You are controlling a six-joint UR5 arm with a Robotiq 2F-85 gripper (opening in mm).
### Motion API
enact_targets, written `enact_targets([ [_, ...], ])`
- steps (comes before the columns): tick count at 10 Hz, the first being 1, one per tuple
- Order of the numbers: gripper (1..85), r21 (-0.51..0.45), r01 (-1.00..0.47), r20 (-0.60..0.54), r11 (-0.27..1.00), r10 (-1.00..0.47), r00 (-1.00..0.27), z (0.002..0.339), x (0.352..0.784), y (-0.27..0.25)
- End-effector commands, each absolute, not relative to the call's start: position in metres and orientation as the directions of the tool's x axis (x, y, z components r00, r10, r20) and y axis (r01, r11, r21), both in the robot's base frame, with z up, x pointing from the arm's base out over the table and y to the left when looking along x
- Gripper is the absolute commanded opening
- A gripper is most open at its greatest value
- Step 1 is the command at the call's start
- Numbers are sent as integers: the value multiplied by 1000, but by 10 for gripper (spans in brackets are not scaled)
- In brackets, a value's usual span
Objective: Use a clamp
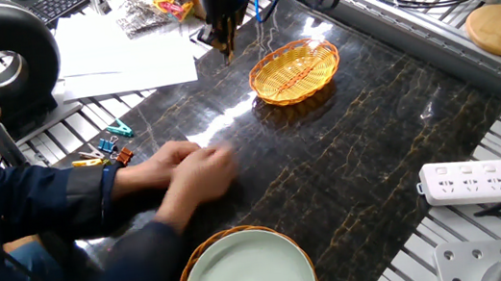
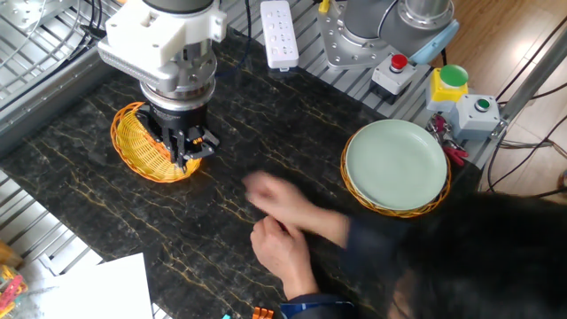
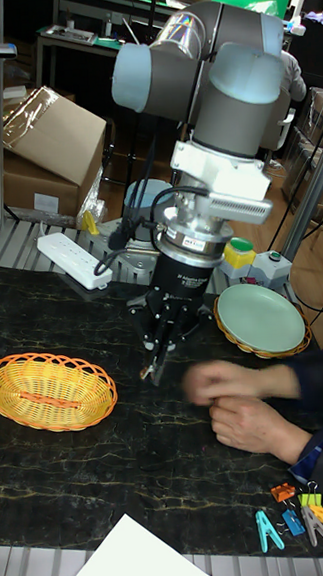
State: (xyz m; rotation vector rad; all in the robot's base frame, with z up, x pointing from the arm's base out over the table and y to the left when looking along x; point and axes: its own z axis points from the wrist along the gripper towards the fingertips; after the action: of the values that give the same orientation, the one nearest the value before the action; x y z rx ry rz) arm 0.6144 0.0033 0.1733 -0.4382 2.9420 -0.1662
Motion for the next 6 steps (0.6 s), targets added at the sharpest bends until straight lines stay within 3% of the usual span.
enact_targets([
  [1,10,-143,-408,-123,902,-425,-897,190,619,10],
  [3,10,-110,-409,-130,906,-421,-898,200,621,24],
  [6,10,-166,-458,-64,873,-473,-879,200,613,5],
])
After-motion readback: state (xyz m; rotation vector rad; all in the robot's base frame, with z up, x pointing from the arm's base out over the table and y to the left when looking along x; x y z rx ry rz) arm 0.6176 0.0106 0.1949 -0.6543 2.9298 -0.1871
